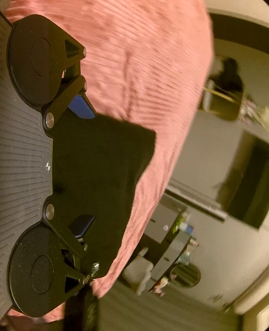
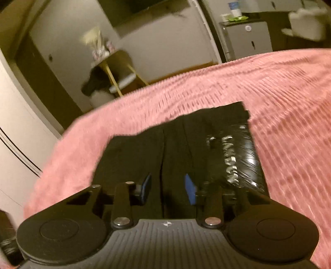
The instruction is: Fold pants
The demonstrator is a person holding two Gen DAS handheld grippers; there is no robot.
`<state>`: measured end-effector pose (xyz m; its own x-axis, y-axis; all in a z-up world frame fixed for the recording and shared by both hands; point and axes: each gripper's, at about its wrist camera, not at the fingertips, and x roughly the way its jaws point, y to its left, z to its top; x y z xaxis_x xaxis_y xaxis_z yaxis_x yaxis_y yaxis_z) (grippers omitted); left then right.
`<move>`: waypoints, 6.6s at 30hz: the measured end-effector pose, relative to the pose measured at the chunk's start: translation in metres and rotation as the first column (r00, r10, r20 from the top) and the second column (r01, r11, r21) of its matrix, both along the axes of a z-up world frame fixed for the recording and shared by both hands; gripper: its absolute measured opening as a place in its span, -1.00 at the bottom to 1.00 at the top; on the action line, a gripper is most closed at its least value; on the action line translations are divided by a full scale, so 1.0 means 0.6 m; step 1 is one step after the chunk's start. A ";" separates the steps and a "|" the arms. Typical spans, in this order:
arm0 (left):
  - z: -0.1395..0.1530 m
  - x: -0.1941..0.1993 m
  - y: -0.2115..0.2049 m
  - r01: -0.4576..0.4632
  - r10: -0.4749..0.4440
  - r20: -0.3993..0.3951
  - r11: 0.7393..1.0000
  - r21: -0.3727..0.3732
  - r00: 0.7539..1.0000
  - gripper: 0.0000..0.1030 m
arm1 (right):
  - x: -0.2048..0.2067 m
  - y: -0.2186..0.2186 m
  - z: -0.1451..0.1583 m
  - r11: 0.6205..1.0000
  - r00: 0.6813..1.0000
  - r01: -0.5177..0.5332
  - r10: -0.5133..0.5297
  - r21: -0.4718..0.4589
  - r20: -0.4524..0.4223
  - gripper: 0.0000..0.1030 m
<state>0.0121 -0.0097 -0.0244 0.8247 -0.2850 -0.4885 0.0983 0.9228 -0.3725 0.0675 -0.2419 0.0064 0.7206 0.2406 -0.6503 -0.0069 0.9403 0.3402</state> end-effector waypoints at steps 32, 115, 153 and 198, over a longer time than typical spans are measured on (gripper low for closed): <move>-0.039 0.001 -0.057 0.139 -0.133 -0.042 0.963 0.231 0.990 1.00 | -0.095 0.055 -0.029 0.929 0.996 -0.085 0.076 -0.359 -0.037 0.09; 0.030 0.227 0.015 0.001 -0.031 -0.227 0.991 -0.133 0.973 0.97 | 0.068 -0.235 0.032 0.930 0.989 0.141 -0.151 0.341 0.002 0.51; -0.075 0.115 -0.024 0.008 0.011 -0.340 0.998 0.056 0.940 1.00 | 0.080 -0.088 -0.069 0.982 0.974 0.141 -0.161 -0.126 -0.162 -0.14; 0.011 -0.081 -0.039 -0.042 0.110 -0.182 0.938 0.345 0.977 1.00 | -0.157 0.010 -0.033 0.882 0.997 0.034 0.003 -0.470 0.077 0.92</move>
<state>-0.0363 -0.0330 -0.0181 0.7157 -0.0151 -0.6983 -0.0201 0.9989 -0.0422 -0.0267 -0.2361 -0.0132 0.7715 -0.0920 -0.6295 0.0012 0.9897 -0.1432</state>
